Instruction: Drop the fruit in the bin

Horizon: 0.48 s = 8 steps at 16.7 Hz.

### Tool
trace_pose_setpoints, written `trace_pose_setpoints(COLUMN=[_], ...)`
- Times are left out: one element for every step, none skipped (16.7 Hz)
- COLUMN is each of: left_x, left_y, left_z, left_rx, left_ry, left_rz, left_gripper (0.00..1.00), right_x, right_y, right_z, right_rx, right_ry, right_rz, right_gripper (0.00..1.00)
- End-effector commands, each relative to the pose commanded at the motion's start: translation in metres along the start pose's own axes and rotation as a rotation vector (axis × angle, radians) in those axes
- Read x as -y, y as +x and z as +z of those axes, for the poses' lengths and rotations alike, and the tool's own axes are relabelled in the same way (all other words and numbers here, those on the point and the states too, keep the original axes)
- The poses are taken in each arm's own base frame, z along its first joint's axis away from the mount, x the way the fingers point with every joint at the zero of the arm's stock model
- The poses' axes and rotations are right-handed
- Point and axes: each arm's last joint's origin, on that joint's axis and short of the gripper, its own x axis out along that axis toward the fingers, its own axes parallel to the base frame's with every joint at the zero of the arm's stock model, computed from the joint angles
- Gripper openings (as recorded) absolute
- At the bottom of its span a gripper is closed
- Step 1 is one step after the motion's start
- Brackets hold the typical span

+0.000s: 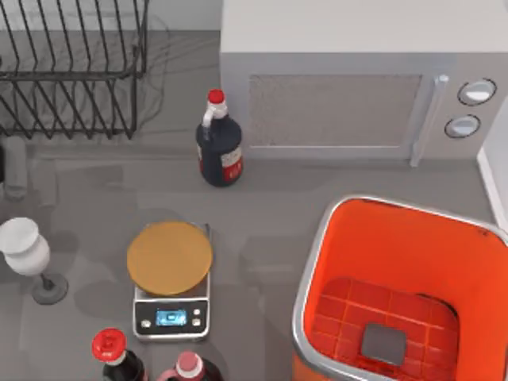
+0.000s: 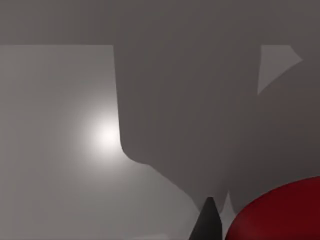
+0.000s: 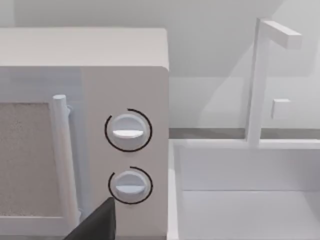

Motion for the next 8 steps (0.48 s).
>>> trace_pose_setpoints(left_x=[0.0,0.0,0.0,0.006,0.005,0.004,0.001,-0.002], left_y=[0.0,0.0,0.0,-0.005,-0.006,-0.009,-0.015,-0.025], left_z=[0.0,0.0,0.0,0.001,0.001,0.0,-0.001,-0.002], left_rx=[0.0,0.0,0.0,0.003,0.003,0.003,0.002,0.001], left_ry=[0.0,0.0,0.0,-0.011,-0.012,-0.014,-0.016,-0.017], left_rz=[0.0,0.0,0.0,-0.025,-0.025,-0.024,-0.021,-0.018], left_gripper=[0.0,0.0,0.0,0.0,0.0,0.0,0.0,0.0], right_x=[0.0,0.0,0.0,0.0,0.0,0.0,0.0,0.0], right_y=[0.0,0.0,0.0,0.0,0.0,0.0,0.0,0.0], right_z=[0.0,0.0,0.0,0.0,0.0,0.0,0.0,0.0], right_rx=[0.0,0.0,0.0,0.0,0.0,0.0,0.0,0.0], right_ry=[0.0,0.0,0.0,0.0,0.0,0.0,0.0,0.0], right_rz=[0.0,0.0,0.0,0.0,0.0,0.0,0.0,0.0], right_gripper=[1.0,1.0,1.0,1.0,1.0,1.0,1.0,1.0])
